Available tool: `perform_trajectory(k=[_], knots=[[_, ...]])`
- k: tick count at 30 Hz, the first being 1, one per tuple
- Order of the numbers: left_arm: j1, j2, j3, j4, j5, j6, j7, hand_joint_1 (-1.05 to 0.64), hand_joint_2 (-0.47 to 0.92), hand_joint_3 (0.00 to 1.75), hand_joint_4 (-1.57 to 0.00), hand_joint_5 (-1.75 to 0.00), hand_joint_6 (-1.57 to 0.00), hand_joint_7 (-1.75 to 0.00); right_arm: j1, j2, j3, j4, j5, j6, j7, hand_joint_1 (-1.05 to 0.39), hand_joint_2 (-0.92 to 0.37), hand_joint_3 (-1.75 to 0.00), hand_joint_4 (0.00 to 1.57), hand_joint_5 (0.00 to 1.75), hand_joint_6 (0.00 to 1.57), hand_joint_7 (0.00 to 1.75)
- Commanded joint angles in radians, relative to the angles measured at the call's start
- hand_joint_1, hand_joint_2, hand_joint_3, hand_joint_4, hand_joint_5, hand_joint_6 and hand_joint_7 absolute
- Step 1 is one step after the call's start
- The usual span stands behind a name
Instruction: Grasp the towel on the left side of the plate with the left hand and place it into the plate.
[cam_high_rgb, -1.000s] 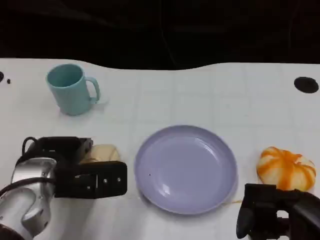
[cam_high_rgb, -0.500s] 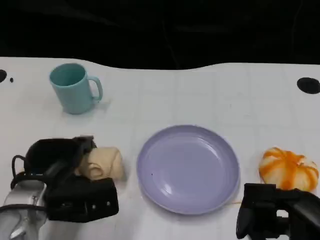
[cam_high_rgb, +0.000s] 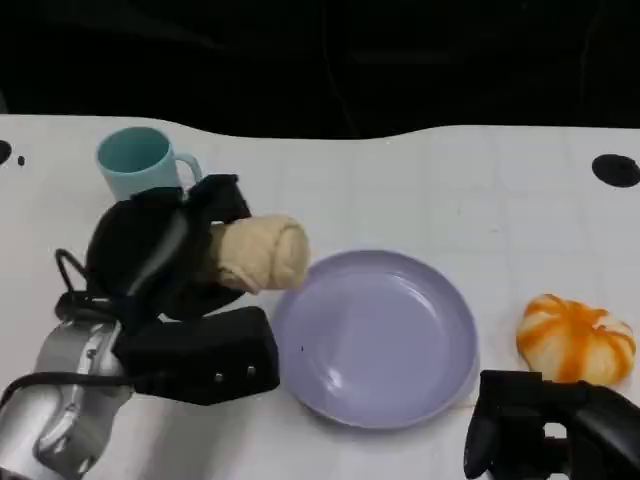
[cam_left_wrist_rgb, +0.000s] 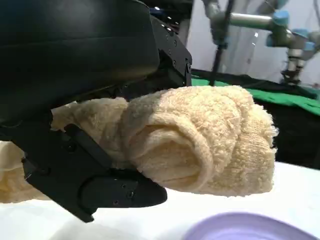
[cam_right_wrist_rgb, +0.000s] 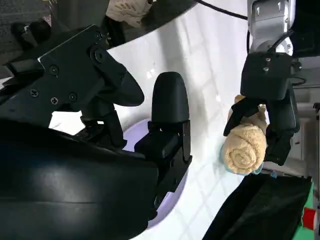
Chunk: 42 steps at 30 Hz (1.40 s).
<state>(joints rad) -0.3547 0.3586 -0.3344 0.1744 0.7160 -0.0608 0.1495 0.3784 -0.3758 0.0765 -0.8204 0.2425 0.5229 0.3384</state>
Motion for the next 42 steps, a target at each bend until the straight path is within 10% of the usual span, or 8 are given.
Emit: perform_trajectory(k=[1,16,21,24,28,42], knots=[[-0.039,-0.031,-0.035,-0.068,0.005,0.007,-0.085,-0.25,0.51,1.02,-0.88,-1.75,-0.62,-1.75,-0.003,-0.002,-0.001,-0.013,0.006,0.032,-0.012,-0.10,-0.49,-1.26,0.75,1.75,0.67,1.49],[-0.108,-0.207,-0.156,-0.061,0.034,0.112,-0.255,-0.25,0.58,0.92,-0.86,-1.75,-0.69,-1.59,0.014,-0.017,-0.021,-0.020,0.007,0.016,0.011,-0.07,-0.49,-1.26,0.74,1.74,0.66,1.50],[-0.103,-0.198,-0.173,-0.094,0.030,0.156,-0.359,-0.30,0.86,0.31,-0.59,-1.38,-0.73,-0.55,0.013,-0.017,-0.021,-0.020,0.011,0.020,0.011,-0.06,-0.50,-1.26,0.74,1.75,0.65,1.50],[-0.112,-0.171,-0.193,-0.128,0.071,0.199,-0.440,-0.49,0.92,0.20,-0.33,-0.61,-0.44,-0.07,0.013,-0.018,-0.022,-0.016,0.009,0.008,0.014,-0.07,-0.49,-1.26,0.73,1.75,0.65,1.49],[-0.118,-0.142,-0.211,-0.171,0.128,0.246,-0.518,-0.72,0.92,0.20,-0.14,-0.34,-0.20,0.00,0.014,-0.021,-0.023,-0.012,0.003,-0.007,0.020,-0.09,-0.49,-1.26,0.74,1.74,0.66,1.49],[-0.068,-0.052,-0.111,-0.345,0.050,0.249,-0.633,-0.99,0.92,0.28,0.00,-0.32,-0.07,-0.01,0.015,-0.023,-0.028,-0.014,0.011,0.007,0.020,-0.08,-0.51,-1.23,0.73,1.74,0.66,1.49]])
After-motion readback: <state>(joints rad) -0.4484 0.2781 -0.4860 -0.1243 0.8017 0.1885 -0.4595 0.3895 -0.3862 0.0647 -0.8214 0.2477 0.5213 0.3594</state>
